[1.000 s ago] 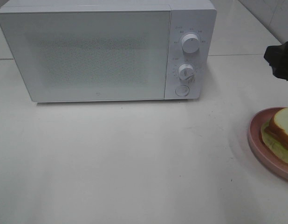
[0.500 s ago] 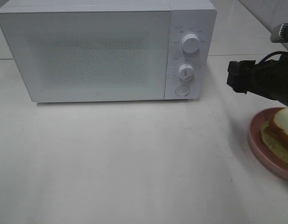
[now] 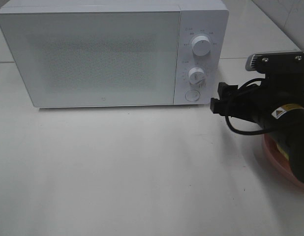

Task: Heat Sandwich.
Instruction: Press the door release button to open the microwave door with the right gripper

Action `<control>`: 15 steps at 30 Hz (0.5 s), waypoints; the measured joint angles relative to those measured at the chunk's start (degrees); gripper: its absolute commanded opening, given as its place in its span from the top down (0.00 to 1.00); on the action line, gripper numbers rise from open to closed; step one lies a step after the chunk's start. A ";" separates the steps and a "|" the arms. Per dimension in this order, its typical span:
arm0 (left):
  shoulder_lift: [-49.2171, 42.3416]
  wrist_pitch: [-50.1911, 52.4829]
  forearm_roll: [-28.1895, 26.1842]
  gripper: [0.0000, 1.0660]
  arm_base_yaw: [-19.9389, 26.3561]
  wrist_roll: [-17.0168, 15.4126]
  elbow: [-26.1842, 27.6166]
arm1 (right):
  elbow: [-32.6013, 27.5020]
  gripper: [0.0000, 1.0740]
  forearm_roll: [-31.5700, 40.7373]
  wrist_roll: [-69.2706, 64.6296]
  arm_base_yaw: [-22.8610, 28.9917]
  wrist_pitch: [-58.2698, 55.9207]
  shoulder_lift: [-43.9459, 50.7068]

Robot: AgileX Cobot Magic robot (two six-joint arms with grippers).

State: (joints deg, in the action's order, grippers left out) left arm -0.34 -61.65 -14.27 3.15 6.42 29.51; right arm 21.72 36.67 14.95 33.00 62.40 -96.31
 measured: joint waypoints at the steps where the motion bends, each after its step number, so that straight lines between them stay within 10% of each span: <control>1: 0.00 0.00 0.00 0.09 0.00 0.00 0.00 | 0.00 0.30 0.92 0.00 1.03 0.69 -0.63; 15: 0.00 0.00 0.00 0.09 0.00 0.00 0.00 | 0.06 0.30 9.17 0.74 9.80 5.73 -7.10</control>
State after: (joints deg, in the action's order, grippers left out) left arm -0.34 -61.65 -14.27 3.15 6.42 29.51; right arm 21.77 45.84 15.70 42.80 68.12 -103.42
